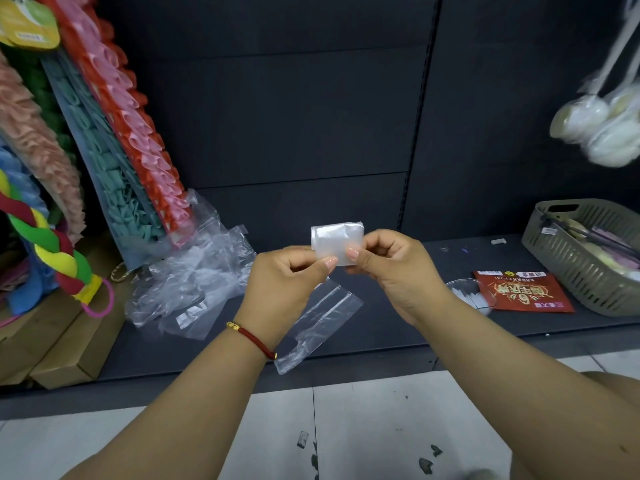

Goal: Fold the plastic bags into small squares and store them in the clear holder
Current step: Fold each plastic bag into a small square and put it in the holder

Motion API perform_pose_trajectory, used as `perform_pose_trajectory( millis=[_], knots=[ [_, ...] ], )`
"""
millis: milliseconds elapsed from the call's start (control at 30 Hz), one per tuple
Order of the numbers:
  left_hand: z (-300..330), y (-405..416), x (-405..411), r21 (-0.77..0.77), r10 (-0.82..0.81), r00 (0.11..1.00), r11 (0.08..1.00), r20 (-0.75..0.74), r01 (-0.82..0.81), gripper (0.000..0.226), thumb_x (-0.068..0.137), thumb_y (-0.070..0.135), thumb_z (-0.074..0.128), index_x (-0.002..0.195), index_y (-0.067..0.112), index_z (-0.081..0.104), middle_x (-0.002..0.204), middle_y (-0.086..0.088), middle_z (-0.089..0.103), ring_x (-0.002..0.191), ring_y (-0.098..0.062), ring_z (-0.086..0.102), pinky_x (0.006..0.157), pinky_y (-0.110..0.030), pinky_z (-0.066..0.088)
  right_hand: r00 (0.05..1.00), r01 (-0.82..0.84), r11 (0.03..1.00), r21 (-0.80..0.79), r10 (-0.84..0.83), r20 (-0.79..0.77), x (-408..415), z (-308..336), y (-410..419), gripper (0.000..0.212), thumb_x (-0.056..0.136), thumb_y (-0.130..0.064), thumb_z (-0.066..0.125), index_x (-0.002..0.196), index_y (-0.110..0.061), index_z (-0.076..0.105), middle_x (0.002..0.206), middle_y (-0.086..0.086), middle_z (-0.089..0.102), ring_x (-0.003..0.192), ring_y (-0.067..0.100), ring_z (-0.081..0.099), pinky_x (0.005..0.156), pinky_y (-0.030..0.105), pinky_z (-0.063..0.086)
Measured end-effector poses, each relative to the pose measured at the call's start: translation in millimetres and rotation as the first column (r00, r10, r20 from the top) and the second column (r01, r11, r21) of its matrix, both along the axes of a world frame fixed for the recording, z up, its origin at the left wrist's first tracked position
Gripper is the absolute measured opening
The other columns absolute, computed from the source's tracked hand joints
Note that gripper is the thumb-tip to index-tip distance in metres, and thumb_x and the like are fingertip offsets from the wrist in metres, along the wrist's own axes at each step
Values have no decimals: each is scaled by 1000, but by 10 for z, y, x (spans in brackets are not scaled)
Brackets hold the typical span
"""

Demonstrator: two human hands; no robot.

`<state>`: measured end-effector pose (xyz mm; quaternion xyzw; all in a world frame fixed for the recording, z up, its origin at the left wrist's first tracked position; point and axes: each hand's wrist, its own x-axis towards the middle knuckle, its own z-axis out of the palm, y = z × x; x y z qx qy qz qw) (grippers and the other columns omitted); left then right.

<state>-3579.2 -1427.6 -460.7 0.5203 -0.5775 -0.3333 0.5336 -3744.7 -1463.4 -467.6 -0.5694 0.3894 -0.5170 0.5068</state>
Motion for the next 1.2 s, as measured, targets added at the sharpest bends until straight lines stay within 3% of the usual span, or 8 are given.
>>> perform_pose_trajectory(
  millis=[200, 333, 433, 600, 700, 800, 933, 1200],
  knots=[
    [12, 45, -85, 72, 36, 950, 997, -310, -14, 9, 88, 11, 68, 88, 12, 77, 91, -7, 77, 91, -24, 73, 87, -36, 57, 998, 26, 999, -28, -27, -48, -7, -10, 27, 15, 82, -3, 73, 72, -9, 65, 73, 5, 69, 72, 19, 67, 80, 39, 57],
    [-27, 45, -132, 19, 75, 972, 997, -223, -72, 10, 88, 13, 69, 85, 15, 78, 85, -7, 76, 87, -23, 73, 81, -34, 58, 1000, -18, 995, 98, 17, 9, 36, 40, 65, 16, 91, -20, 65, 96, -11, 52, 83, 4, 66, 69, 19, 64, 57, 28, 52],
    [-39, 97, -236, -15, 62, 983, 998, -175, -66, 18, 88, 12, 69, 76, 21, 78, 81, -9, 75, 79, -19, 69, 74, -33, 57, 986, 53, 991, 120, -33, -163, 57, 75, 100, 34, 97, -45, 49, 96, -11, 52, 78, 8, 61, 56, 15, 54, 44, 21, 40],
    [-53, 132, -394, 26, 67, 977, 998, -202, -63, 8, 89, 14, 69, 85, 17, 76, 81, -7, 75, 82, -32, 70, 77, -44, 59, 940, 233, 968, -88, -248, -236, 45, 50, 149, 38, 100, -33, 50, 79, -2, 51, 69, 7, 51, 60, 13, 47, 50, 22, 42],
    [-19, 93, -522, 155, 120, 916, 986, -383, -64, 19, 94, 28, 61, 96, 9, 63, 83, -7, 72, 73, -21, 71, 59, -32, 57, 901, 253, 953, -164, -294, -319, 24, 52, 203, 33, 99, -33, 50, 80, -7, 55, 68, 0, 54, 60, 9, 47, 57, 28, 41],
    [-41, 69, -658, 135, 127, 958, 986, -258, -95, 41, 99, 39, 50, 81, 5, 63, 69, -11, 66, 56, -13, 60, 46, -25, 46, 867, 253, 945, -206, -316, -384, 8, 28, 301, 32, 99, -36, 49, 77, -12, 53, 66, 0, 56, 59, 11, 49, 57, 32, 43],
    [-55, 69, -851, -9, 222, 970, 975, -98, -224, 44, 100, 32, 49, 60, 16, 42, 48, 12, 43, 48, -2, 40, 48, -19, 35, 857, 306, 927, -214, -367, -361, -86, 12, 398, 33, 99, -34, 50, 74, -12, 50, 64, -1, 51, 57, 6, 43, 54, 26, 39],
    [-28, -5, -1348, -72, 103, 984, 991, -148, -115, 45, 100, 27, 52, 58, 16, 41, 52, 6, 43, 49, -5, 39, 47, -21, 36, 862, 457, 878, -142, -476, -172, -475, 89, 523, 28, 98, -23, 52, 73, -11, 53, 62, -5, 50, 56, 0, 47, 50, 14, 39]
  ],
)
